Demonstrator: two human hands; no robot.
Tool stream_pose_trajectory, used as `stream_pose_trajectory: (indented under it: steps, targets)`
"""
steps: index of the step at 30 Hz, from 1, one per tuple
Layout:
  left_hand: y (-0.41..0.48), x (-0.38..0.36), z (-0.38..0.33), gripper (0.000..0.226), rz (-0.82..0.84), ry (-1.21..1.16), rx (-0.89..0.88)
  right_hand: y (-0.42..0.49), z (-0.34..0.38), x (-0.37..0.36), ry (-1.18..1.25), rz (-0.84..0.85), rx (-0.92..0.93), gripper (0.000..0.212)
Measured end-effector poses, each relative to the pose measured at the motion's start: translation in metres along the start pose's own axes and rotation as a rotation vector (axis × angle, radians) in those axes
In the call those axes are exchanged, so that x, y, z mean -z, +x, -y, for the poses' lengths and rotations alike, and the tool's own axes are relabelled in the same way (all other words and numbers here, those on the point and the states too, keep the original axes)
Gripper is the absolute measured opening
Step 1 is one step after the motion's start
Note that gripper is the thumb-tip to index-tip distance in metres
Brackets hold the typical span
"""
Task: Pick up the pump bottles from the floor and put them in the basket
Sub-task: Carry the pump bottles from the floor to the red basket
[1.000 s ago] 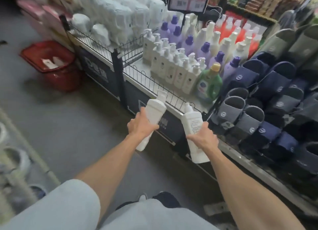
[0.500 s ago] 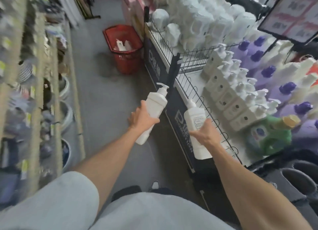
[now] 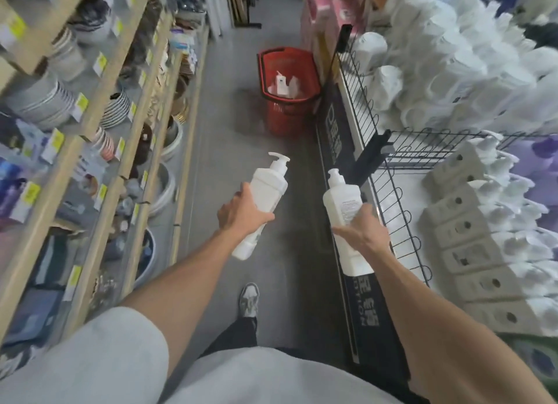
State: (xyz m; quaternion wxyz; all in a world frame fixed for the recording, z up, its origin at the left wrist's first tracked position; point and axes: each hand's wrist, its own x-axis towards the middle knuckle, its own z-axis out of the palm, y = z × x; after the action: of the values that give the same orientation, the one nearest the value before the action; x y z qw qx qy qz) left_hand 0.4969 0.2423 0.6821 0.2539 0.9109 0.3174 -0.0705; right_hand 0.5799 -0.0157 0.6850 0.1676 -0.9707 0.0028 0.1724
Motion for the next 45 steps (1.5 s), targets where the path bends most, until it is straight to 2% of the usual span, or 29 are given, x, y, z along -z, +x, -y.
stream_pose_trajectory:
  steps: [15, 34, 45]
  targets:
    - [0.191, 0.065, -0.015, 0.079, -0.023, 0.006, 0.022, 0.165, 0.141, 0.021, -0.038, 0.000, 0.034, 0.068]
    - [0.418, 0.088, -0.091, 0.076, -0.027, -0.029, 0.091, 0.411, 0.225, 0.066, -0.036, 0.030, 0.058, 0.075]
    - [0.571, 0.121, -0.103, 0.076, 0.012, -0.024, 0.076, 0.527, 0.323, 0.070, -0.042, 0.038, 0.013, 0.070]
